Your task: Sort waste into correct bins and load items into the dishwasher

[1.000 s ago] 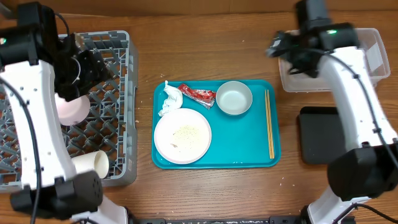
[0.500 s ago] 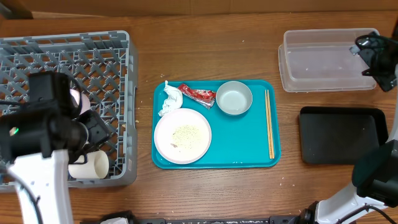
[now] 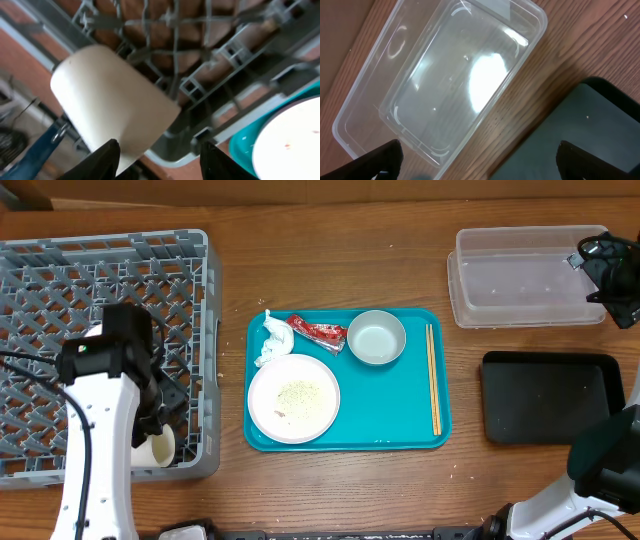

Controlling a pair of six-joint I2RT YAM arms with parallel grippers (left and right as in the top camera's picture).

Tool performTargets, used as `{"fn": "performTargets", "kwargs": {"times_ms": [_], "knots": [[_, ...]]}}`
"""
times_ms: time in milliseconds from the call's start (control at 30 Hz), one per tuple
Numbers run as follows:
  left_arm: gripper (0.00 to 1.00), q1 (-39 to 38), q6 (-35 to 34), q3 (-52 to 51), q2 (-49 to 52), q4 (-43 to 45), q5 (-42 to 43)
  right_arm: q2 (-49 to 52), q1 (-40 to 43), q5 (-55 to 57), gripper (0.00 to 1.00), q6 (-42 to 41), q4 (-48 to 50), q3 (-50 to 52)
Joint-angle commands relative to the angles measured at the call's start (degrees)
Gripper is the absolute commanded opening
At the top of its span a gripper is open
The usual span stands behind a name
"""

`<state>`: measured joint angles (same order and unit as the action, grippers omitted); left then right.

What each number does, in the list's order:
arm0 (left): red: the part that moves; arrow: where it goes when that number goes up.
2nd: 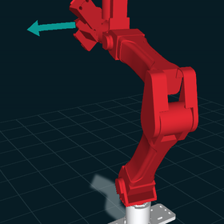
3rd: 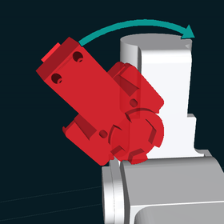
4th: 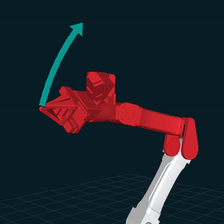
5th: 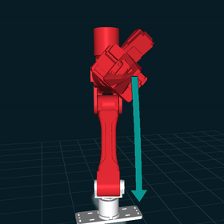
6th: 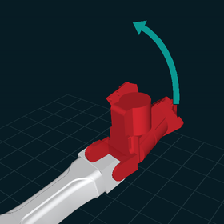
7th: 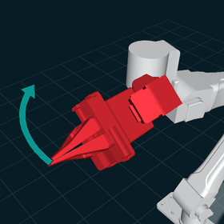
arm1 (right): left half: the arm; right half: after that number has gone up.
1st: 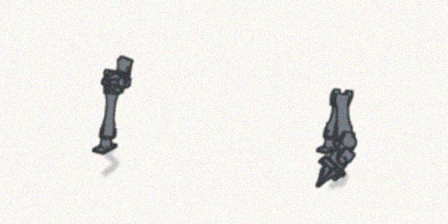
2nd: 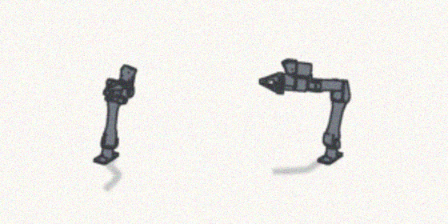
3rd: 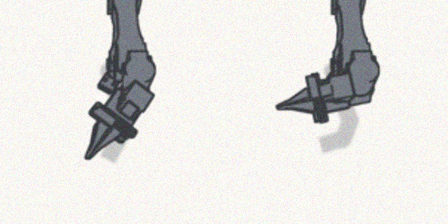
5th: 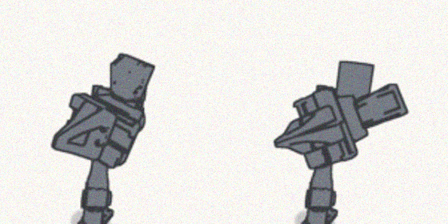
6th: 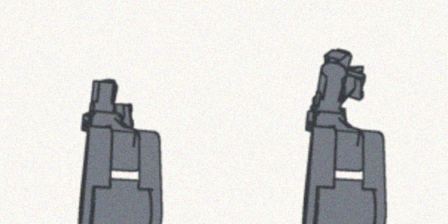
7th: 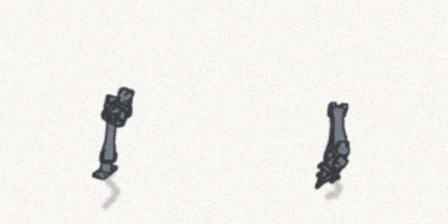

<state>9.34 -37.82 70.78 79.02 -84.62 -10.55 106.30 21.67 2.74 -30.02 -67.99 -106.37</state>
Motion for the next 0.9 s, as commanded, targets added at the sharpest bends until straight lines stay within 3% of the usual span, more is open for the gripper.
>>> {"fn": "performTargets", "kwargs": {"times_ms": [0, 167, 533, 867], "knots": [[0.54, -0.1, -1.6, -0.6, 0.8, -1.6, -0.3, 0.0, 0.0, -0.5, 1.0, -0.3, 0.4, -0.2], [0.49, -0.1, -1.7, -0.6, 0.8, -2.8, -0.8, 0.0, 0.0, -0.5, 1.0, -0.3, 0.4, -0.2], [0.53, -0.1, -3.6, -1.0, 0.8, -2.9, -3.5, 0.0, 0.0, -0.5, 1.0, -0.4, 0.4, -0.2], [0.51, -0.1, -3.3, -4.2, 1.2, -0.2, -0.7, 0.0, 0.0, -0.5, 1.0, -0.3, 0.4, -0.2]]}}
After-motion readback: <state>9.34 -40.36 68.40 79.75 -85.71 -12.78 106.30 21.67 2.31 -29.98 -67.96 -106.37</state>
